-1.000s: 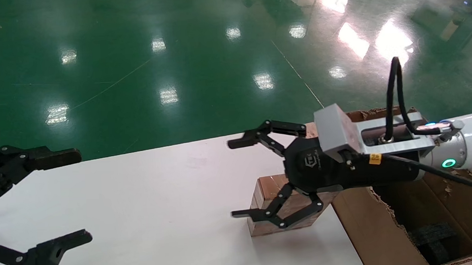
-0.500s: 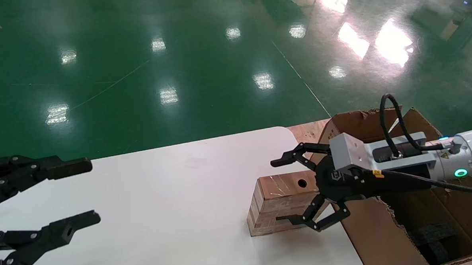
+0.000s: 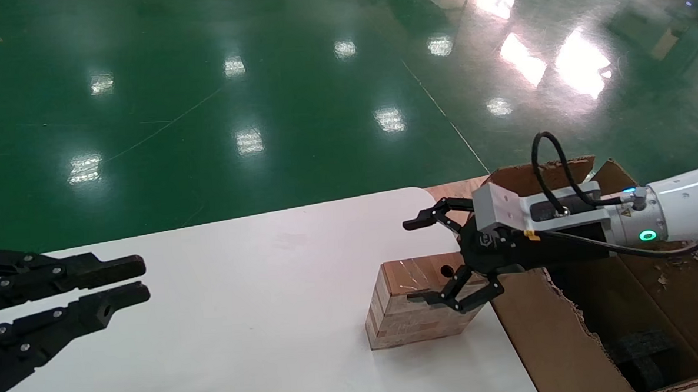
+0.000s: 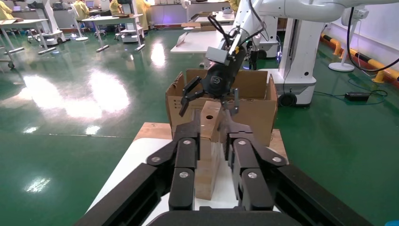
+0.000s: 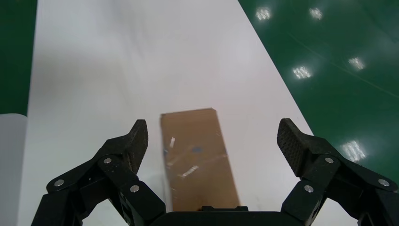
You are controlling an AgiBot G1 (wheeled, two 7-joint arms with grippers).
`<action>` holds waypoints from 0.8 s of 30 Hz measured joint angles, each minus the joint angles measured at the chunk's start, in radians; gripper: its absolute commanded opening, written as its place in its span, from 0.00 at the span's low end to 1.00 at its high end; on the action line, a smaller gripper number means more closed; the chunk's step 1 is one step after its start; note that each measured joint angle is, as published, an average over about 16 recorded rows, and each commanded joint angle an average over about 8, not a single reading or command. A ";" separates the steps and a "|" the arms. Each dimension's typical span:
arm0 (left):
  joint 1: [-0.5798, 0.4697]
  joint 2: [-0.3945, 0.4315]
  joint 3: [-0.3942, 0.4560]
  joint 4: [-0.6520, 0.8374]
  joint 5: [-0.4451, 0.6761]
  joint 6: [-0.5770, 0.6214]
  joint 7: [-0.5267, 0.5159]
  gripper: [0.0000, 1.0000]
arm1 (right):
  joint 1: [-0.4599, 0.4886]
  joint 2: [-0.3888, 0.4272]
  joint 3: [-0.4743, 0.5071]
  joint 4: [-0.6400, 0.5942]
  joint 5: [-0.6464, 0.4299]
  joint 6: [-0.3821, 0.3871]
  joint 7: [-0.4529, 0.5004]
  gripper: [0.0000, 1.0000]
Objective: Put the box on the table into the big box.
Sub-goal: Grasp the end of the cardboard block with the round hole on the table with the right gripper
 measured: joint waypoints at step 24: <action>0.000 0.000 0.001 0.000 -0.001 0.000 0.001 0.00 | 0.110 0.030 -0.250 -0.071 0.094 0.001 -0.088 1.00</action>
